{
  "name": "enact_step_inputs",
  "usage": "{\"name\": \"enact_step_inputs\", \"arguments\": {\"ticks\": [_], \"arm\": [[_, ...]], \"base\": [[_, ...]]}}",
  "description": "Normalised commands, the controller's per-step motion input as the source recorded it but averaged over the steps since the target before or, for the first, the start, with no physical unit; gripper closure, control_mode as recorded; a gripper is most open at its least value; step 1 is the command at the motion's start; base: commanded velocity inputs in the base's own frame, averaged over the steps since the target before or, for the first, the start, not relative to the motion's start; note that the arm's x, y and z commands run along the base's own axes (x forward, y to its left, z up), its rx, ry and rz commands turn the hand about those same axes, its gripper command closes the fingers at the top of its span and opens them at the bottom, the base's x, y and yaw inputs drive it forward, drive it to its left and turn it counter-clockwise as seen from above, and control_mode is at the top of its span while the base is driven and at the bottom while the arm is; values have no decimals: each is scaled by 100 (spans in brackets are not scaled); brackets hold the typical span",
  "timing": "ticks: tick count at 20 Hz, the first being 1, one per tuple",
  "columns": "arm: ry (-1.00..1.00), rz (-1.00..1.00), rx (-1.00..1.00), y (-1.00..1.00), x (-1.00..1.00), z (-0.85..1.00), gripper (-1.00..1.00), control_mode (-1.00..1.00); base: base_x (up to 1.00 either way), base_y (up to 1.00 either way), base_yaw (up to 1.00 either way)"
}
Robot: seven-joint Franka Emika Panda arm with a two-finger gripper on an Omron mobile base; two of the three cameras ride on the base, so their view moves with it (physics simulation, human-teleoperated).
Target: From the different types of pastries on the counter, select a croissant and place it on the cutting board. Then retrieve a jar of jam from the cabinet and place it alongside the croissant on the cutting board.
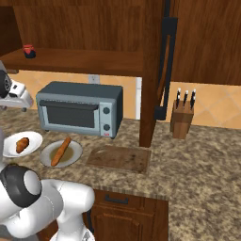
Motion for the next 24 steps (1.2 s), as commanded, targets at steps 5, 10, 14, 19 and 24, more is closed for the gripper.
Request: {"name": "enact_step_inputs", "arguments": {"ticks": [5,10,14,19,24], "arm": [[10,0,2,48,0,-13,-100,-100],[9,0,8,34,0,-13,-100,-100],[6,0,7,13,0,-18,-100,-100],[0,0,0,13,0,-18,-100,-100],[0,0,0,5,0,-19,-100,-100]], "base": [[0,0,0],[0,0,0],[0,0,0],[0,0,0],[0,0,0]]}}
